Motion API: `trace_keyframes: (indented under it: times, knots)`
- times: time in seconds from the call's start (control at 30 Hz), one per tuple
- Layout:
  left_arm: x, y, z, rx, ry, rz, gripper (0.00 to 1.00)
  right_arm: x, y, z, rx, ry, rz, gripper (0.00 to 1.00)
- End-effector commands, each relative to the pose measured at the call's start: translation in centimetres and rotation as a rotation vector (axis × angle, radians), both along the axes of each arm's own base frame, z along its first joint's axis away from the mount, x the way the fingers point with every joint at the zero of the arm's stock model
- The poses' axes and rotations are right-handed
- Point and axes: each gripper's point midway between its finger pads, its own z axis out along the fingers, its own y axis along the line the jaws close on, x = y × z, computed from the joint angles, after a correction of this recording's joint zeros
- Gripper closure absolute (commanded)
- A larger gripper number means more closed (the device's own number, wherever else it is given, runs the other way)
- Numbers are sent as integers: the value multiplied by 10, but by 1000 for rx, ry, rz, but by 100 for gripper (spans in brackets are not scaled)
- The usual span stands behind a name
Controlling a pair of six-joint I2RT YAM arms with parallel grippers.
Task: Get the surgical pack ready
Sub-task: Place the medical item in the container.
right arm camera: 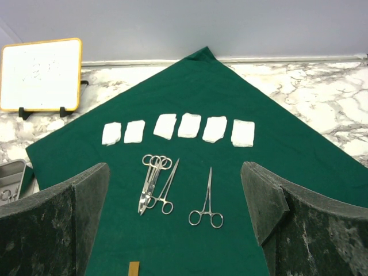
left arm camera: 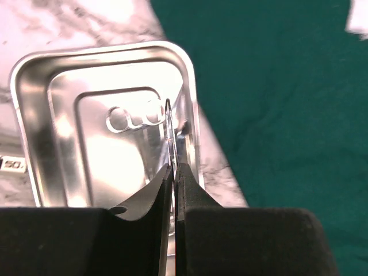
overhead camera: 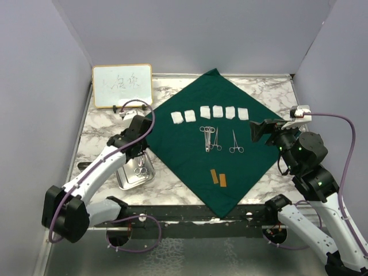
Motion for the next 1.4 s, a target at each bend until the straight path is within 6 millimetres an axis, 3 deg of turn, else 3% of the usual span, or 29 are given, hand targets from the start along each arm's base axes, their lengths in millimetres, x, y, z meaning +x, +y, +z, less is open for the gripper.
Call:
trace_keyframes:
  times: [0.0, 0.17, 0.37, 0.5, 0.6, 0.73, 0.83, 0.9, 1.0, 1.17, 1.37]
  knots:
    - [-22, 35, -21, 69, 37, 90, 100, 2, -1, -2, 7, 2, -16, 0]
    - [-22, 33, -45, 31, 82, 114, 100, 2, -1, -3, 5, 4, -17, 0]
    - [-16, 27, -59, 37, 130, 88, 79, 2, -3, -4, 3, 5, -25, 0]
    - [-18, 28, -61, 24, 128, 101, 76, 2, -2, -2, 7, 1, -22, 0]
    - [-17, 29, -53, 12, 107, 109, 72, 2, -1, -3, 5, 3, -17, 0]
    - [-4, 15, -20, -63, 29, 83, 67, 2, -1, -2, 8, 1, -14, 0]
    - [14, -8, 11, -160, -45, 15, 60, 2, -1, -2, 7, -1, -16, 0]
    - [25, -27, 28, -222, -85, -51, 51, 2, -1, -2, 8, -1, -18, 0]
    - [39, -56, 43, -280, -120, -140, 47, 4, -1, -4, 4, 8, -23, 0]
    - [48, -111, 36, -260, -103, -267, 47, 4, -2, -5, 1, 12, -26, 0]
    - [44, -208, 21, -290, -71, -472, 47, 4, -1, -5, 0, 10, -23, 0]
